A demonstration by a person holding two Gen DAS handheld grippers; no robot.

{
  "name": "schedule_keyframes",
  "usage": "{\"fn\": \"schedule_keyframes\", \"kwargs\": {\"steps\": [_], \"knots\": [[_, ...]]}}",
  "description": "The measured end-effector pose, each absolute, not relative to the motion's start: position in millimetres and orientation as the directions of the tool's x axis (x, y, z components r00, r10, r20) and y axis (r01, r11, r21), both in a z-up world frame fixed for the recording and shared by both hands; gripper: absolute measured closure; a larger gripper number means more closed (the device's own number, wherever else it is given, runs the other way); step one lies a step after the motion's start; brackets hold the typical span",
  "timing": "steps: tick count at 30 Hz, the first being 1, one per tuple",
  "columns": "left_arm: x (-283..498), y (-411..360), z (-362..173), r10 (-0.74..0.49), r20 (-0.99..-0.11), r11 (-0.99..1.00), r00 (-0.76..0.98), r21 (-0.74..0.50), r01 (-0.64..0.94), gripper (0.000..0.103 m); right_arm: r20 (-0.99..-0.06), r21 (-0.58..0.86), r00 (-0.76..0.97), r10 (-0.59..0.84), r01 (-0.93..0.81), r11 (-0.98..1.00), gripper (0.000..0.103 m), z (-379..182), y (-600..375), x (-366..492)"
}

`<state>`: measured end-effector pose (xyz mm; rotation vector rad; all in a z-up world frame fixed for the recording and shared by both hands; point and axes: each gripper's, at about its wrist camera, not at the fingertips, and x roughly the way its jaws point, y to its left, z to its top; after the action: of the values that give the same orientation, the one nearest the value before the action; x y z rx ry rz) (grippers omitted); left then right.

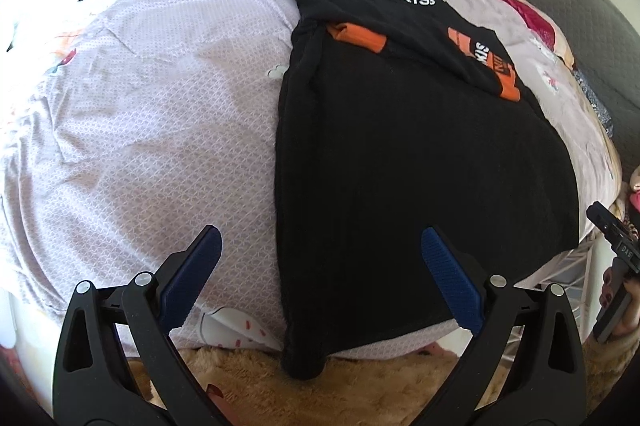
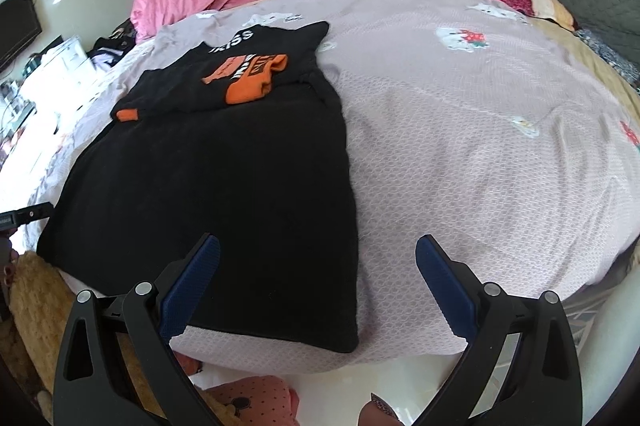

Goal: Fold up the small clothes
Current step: 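Move both grippers to the shirt hem and grasp it, then lift the hem with both grippers and fold it toward the collar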

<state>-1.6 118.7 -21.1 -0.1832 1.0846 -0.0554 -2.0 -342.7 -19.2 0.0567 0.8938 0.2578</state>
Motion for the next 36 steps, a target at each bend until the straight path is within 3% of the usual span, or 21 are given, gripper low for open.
{"fn": "schedule_keyframes", "kwargs": {"steps": [9,13,18,21,23,25,27,30,34,36], "knots": [[-3.0,131.7,-30.5,-0.194,-0.892,0.971,0.408,-0.234,-0.051,0.009,-0.774,0.167,0.572,0.27,-0.227,0.96,0.007,-31.2,-333.2,6.0],[-2.7,132.9,-31.1,-0.205,-0.89,0.967,0.408,-0.25,-0.059,0.01,-0.781,0.204,0.55,0.297,-0.225,0.953,0.019,-41.6,-335.3,11.8],[-1.0,132.4,-34.3,-0.207,-0.895,0.966,0.395,-0.251,-0.064,0.03,-0.779,0.207,0.551,0.3,-0.226,0.952,0.032,-45.3,-334.7,12.8],[2.4,126.9,-36.9,-0.202,-0.905,0.971,0.375,-0.234,-0.043,0.036,-0.776,0.198,0.556,0.298,-0.234,0.952,0.051,-43.5,-335.2,12.9],[4.6,120.1,-40.1,-0.186,-0.916,0.978,0.354,-0.207,-0.02,0.047,-0.776,0.184,0.561,0.288,-0.235,0.954,0.074,-41.9,-335.6,13.3],[4.9,114.9,-40.8,-0.155,-0.926,0.986,0.344,-0.167,-0.004,0.052,-0.769,0.189,0.567,0.297,-0.242,0.952,0.092,-38.6,-337.6,12.7],[4.1,109.5,-41.8,-0.144,-0.93,0.989,0.339,-0.145,0.022,0.07,-0.758,0.216,0.567,0.321,-0.247,0.945,0.094,-34.9,-340.5,11.6],[3.0,104.8,-41.4,-0.145,-0.927,0.989,0.345,-0.137,0.046,0.079,-0.74,0.228,0.579,0.342,-0.263,0.938,0.094,-27.8,-342.9,8.1],[-0.7,104.1,-42.7,-0.181,-0.923,0.983,0.34,-0.179,0.039,0.08,-0.744,0.22,0.574,0.343,-0.274,0.936,0.092,-28.1,-344.7,3.7],[-2.5,101.8,-44.4,-0.195,-0.926,0.981,0.325,-0.192,0.043,0.072,-0.76,0.229,0.554,0.34,-0.261,0.938,0.091,-34.5,-347.9,4.0]]}}
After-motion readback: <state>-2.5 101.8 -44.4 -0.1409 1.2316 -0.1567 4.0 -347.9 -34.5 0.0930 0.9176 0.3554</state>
